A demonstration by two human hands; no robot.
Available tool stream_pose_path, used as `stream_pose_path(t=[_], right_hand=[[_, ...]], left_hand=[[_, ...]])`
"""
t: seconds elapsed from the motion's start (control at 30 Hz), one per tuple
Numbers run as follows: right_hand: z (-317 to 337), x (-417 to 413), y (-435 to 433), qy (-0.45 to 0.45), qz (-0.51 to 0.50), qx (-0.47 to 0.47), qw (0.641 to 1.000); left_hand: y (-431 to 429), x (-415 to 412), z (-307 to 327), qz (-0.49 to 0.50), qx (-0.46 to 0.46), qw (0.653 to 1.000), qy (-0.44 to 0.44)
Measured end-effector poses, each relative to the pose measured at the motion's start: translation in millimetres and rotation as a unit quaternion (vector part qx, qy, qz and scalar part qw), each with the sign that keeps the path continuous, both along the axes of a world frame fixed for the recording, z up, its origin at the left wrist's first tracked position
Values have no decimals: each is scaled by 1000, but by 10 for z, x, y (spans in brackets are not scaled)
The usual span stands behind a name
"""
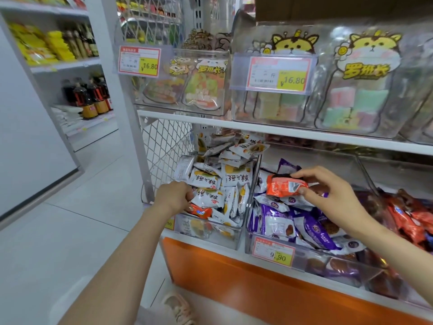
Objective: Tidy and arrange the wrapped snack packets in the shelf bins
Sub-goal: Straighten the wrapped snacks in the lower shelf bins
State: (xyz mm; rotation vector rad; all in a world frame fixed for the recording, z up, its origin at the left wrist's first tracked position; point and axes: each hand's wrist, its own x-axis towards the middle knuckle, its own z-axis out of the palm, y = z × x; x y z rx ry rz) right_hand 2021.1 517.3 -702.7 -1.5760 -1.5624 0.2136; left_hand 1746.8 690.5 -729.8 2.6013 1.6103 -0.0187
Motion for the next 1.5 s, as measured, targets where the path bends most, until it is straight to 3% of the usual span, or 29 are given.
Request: stream_pose_path(t=[0.1,0.2,0.27,0.37,0.43,0.6,0.73,0.87,1.17,1.23,1.33,1.5], right_hand=[[-12,-24,-37,24,-8,11,1000],[-6,-34,-61,53,-8,13,998],[14,-48,-83,61,-8,15,998],[36,-64,-142,61,-6,14,998],[37,-47,-189,55,-15,17,998],[38,115,-316,47,-61,30,997],[68,415,-447,13,-161,45,986],[108,749,-709,36,-234,82,968],[39,1319,-1329,89,-349,103,927],[-40,1458,-1395,54,-365,32,929],[-158,1589,-1443,19,-362,-79,929],[-140,1581,-1487,9,-354,-53,934]], left_hand=[[-63,-24,111,13,71,997,-43],[-171,-77,261,42,107,978,-173],[-270,-70,322,55,74,952,-292],[-436,93,370,41,-41,877,-477],[-554,308,368,20,-110,845,-524],[-714,899,343,-1,-133,812,-568],[-857,1333,370,-18,-119,784,-609],[-1085,1816,398,-31,-119,770,-626],[-1740,2625,356,-131,-254,731,-620],[-1834,2719,331,-180,-296,746,-568],[-1840,2770,295,-215,-272,784,-515],[-1631,2631,292,-169,-221,794,-540]])
